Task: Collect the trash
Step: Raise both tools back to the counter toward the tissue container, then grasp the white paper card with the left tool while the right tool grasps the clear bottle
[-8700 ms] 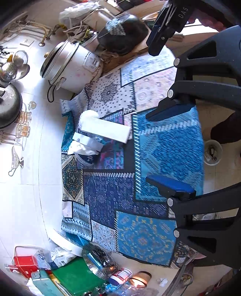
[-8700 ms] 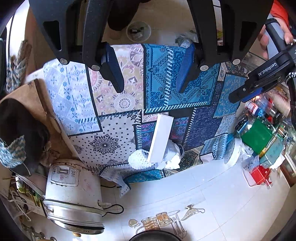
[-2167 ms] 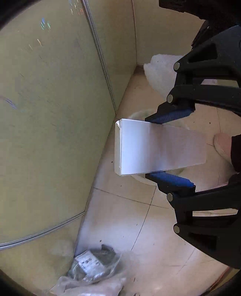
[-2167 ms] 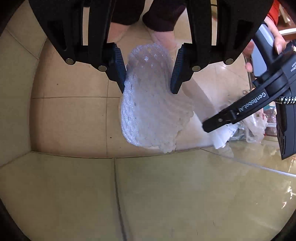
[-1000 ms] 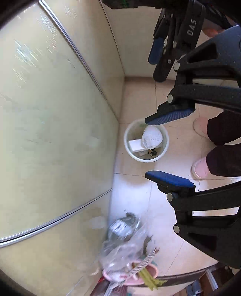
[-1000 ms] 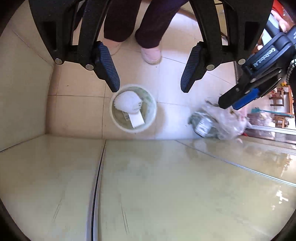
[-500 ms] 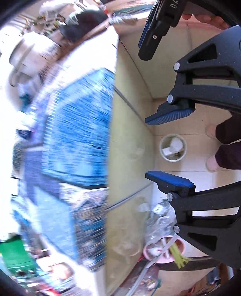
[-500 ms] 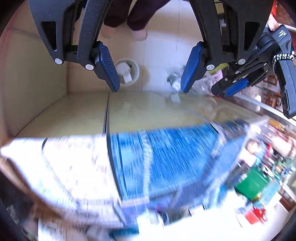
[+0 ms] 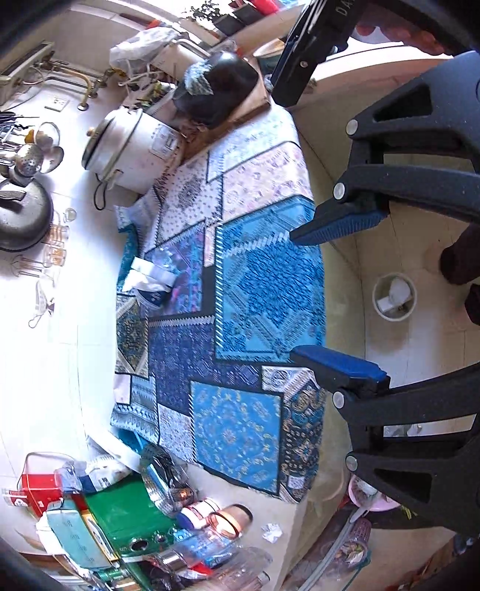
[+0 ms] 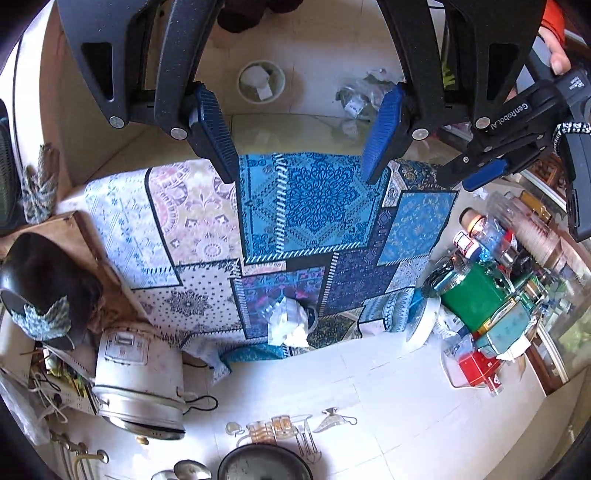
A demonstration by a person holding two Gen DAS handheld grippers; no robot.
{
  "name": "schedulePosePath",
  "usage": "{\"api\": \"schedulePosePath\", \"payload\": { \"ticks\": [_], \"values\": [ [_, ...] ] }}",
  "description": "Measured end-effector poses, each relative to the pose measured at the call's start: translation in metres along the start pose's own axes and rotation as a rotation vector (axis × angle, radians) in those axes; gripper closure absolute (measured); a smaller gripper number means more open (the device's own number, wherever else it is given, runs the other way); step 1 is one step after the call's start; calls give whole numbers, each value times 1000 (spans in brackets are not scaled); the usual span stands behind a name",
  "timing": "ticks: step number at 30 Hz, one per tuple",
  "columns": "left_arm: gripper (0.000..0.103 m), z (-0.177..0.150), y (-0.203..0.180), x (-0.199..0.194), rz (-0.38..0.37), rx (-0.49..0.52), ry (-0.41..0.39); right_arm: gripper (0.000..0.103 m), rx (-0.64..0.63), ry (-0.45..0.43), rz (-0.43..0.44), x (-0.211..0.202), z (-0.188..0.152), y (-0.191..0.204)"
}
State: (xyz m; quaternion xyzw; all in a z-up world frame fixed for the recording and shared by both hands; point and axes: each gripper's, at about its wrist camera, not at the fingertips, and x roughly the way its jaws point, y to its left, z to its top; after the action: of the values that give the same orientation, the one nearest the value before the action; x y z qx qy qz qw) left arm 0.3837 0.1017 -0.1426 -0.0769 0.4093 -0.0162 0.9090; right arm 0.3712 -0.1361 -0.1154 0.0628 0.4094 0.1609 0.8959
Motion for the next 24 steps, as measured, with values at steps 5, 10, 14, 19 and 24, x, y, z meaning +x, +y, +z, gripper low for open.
{"api": "schedulePosePath", "payload": {
  "ticks": [5, 10, 14, 19, 24],
  "values": [
    [46, 38, -12, 18, 19, -2, -26, 36, -12, -26, 8, 11, 29, -20],
    [46, 82, -30, 54, 39, -26, -35, 36, -26, -9, 44, 38, 70, -50],
    [46, 117, -43, 84, 39, -42, -16, 36, -50, 13, 60, 57, 105, -72],
    [46, 146, -54, 117, 81, -73, -27, 36, -111, 30, 94, 84, 146, -95],
    [46, 167, -52, 153, 99, -109, 23, 36, -124, 68, 95, 119, 173, -108]
  ]
}}
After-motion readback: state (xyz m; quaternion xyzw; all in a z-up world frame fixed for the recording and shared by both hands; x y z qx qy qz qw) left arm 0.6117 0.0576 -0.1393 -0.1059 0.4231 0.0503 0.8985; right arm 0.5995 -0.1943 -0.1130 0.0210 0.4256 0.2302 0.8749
